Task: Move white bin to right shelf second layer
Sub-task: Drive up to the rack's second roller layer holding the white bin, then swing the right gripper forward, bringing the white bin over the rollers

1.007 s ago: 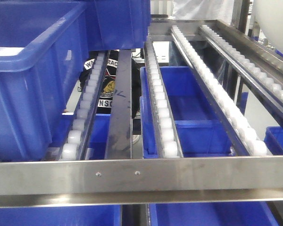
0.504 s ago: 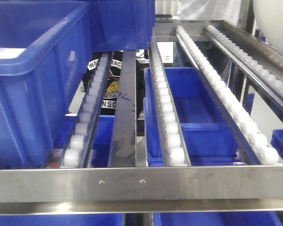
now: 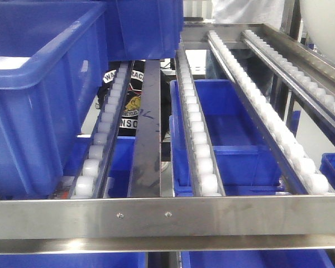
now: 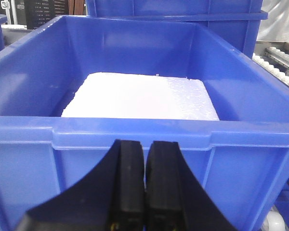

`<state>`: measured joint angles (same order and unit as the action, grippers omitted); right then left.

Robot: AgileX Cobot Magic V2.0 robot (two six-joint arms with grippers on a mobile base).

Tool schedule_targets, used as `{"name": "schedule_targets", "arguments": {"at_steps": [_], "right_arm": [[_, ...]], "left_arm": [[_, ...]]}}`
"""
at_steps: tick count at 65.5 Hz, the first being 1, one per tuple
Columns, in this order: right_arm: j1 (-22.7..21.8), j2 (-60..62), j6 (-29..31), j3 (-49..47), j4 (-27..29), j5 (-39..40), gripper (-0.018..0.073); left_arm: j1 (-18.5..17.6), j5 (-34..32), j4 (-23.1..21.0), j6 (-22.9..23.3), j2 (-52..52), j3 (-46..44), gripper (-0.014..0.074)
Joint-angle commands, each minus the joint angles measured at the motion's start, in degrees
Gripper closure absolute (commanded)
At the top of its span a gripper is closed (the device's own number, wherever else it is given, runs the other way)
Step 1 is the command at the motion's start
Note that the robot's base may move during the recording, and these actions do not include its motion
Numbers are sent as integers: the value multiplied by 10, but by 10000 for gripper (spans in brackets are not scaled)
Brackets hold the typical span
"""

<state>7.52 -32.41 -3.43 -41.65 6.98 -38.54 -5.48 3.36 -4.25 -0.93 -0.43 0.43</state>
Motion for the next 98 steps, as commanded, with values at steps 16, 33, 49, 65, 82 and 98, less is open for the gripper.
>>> {"name": "schedule_targets", "arguments": {"at_steps": [16, 33, 49, 65, 82, 98], "right_arm": [[-3, -3, 2, -17, 4, 52, 504], [-3, -3, 2, -17, 4, 71, 504], [-3, -5, 2, -17, 4, 62, 504], [-3, -128, 2, -25, 4, 76, 504], [-3, -303, 2, -80, 4, 127, 504], [-3, -426, 2, -147, 4, 119, 504]], "left_arm": [[-3, -49, -5, 6, -2, 21, 512], [-3, -49, -5, 6, -2, 21, 512], [-3, -49, -5, 6, -2, 21, 512], [-3, -49, -5, 6, -2, 21, 512], [-3, -49, -5, 6, -2, 21, 512], [-3, -49, -5, 6, -2, 21, 512]]}}
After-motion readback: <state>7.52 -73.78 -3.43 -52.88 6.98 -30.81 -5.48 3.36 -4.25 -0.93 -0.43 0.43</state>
